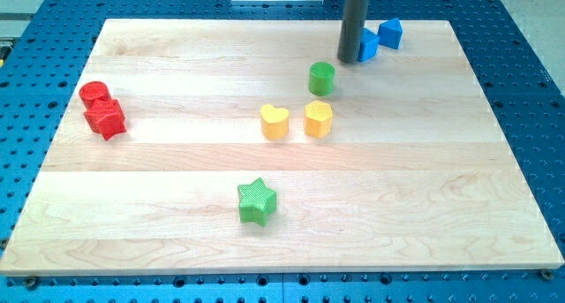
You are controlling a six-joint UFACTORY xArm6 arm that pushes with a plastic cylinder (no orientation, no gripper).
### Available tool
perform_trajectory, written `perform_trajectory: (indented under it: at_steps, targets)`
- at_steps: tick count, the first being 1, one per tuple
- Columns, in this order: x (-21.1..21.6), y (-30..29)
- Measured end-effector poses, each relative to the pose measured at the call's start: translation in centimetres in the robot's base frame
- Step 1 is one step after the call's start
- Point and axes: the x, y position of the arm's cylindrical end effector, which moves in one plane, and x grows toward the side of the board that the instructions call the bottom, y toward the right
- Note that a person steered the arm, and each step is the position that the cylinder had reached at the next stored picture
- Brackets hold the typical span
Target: Slide the hexagon to the top left side of the board
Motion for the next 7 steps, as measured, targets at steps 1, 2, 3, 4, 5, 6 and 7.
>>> perform_trajectory:
  at_steps: [1,2,3,4,5,6,7]
  targets:
    - [-0.8,3.7]
    - [-0.7,1.8]
    - [-0.7,1.5]
    - [-0.7,1.5]
    - [2.3,2.4]
    - [9.1,5.5]
    - [12.0,-0.6]
